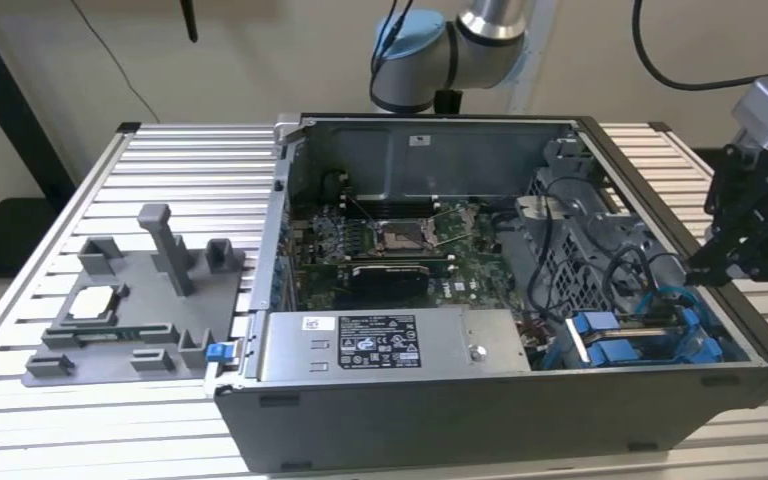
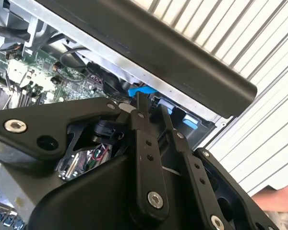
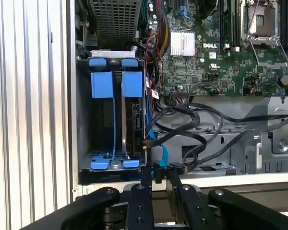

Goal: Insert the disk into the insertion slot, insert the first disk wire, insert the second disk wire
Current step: 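Insert the second disk wire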

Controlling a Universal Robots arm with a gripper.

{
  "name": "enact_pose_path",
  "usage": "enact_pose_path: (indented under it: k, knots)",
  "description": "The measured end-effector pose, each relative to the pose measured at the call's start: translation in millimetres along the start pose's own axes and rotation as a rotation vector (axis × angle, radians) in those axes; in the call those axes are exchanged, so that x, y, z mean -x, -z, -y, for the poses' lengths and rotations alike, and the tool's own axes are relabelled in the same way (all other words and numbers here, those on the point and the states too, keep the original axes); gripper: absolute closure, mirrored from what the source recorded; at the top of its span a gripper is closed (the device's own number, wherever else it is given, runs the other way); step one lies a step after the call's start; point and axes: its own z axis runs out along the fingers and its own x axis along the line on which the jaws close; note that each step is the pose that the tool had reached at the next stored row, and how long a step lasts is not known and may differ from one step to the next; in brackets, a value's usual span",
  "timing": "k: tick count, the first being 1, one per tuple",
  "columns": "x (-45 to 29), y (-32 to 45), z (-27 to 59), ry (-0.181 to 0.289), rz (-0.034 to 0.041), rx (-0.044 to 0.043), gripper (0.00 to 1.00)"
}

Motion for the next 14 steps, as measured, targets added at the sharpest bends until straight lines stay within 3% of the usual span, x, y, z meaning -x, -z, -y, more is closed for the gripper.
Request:
enact_pose_path:
  k: [4,11,14]
  knots:
    - [-0.4,-2.8,0.2,-0.009,0.0021,0.004,0.0]
    - [-0.7,-5.4,0.4,-0.012,0.0024,0.004,0.0]
    - [-1.0,-7.2,0.6,-0.012,0.0059,0.0042,0.0]
